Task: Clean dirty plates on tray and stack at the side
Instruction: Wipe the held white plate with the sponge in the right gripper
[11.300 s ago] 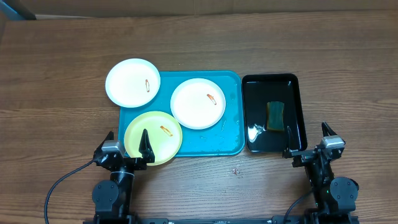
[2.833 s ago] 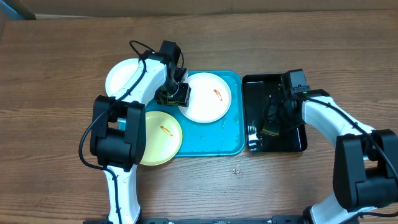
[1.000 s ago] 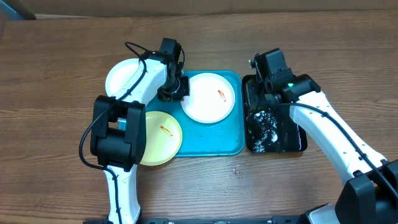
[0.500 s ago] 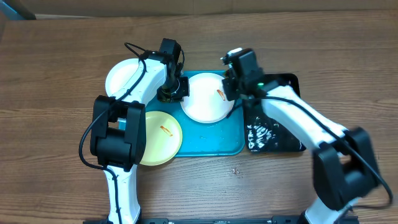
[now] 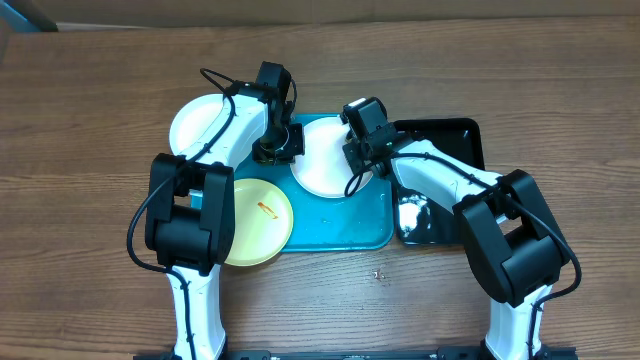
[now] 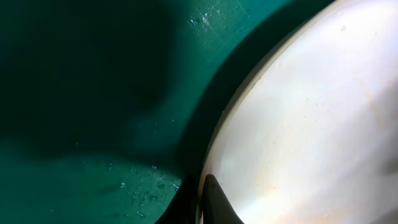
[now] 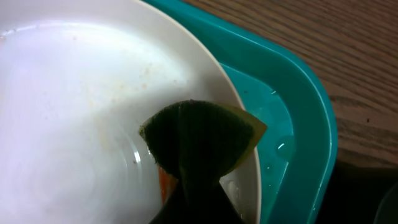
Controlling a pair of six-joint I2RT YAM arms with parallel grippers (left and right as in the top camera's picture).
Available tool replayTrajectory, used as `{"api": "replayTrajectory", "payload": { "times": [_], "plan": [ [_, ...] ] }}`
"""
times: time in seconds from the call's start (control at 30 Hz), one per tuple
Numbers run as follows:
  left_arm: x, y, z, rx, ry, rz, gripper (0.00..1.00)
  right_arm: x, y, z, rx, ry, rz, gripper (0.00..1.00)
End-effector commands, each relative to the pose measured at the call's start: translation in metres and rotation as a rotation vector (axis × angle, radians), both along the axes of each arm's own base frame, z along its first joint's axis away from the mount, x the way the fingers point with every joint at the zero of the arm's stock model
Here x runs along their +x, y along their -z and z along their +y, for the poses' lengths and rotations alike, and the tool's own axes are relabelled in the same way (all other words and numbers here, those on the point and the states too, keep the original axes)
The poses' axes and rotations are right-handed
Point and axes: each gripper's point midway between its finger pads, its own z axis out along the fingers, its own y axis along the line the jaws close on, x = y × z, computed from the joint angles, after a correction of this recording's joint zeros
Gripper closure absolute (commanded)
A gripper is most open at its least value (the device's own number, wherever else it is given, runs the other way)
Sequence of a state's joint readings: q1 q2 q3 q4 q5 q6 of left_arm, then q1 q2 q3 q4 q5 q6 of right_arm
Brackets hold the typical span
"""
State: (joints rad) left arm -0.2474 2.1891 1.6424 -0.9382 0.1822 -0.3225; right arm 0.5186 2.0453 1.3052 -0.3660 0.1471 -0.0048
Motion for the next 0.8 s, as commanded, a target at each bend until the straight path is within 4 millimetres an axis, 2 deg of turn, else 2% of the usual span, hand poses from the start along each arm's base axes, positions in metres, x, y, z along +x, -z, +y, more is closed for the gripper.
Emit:
{"api": "replayTrajectory", "payload": {
  "times": [0.0, 0.13, 0.33, 0.43, 0.63, 0.7, 0.77],
  "plan": [
    [-0.001, 0.004, 0.004, 0.034, -0.005, 0.005, 0.95, 0.008, -0.008, 0.004, 0.004, -0.001, -0.029, 0.96],
    [-0.001, 0.004, 0.004, 0.034, -0.005, 0.005, 0.94, 0.005, -0.003, 0.003, 0.001, 0.005, -0.012, 0.96],
    [-0.001, 0.004, 0.004, 0.034, -0.005, 0.005, 0.94, -0.004, 0.027, 0.008, 0.027, 0.013, 0.068, 0.96],
    [-0.001, 0.004, 0.004, 0.034, 0.0, 0.004, 0.94, -0.012, 0.038, 0.019, 0.096, 0.008, 0.125, 0.96],
    [-0.001, 0.004, 0.004, 0.034, 0.014, 0.002, 0.94, -0.035, 0.034, 0.055, 0.286, -0.096, 0.246, 0.96],
    [-0.001, 0.004, 0.004, 0.035, 0.014, 0.002, 0.94, -0.039, 0.032, 0.061, 0.319, -0.117, 0.265, 0.96],
    [-0.001, 0.004, 0.004, 0.035, 0.014, 0.002, 0.94, -0.036, 0.019, 0.067, 0.354, -0.135, 0.256, 0.96]
  ]
}}
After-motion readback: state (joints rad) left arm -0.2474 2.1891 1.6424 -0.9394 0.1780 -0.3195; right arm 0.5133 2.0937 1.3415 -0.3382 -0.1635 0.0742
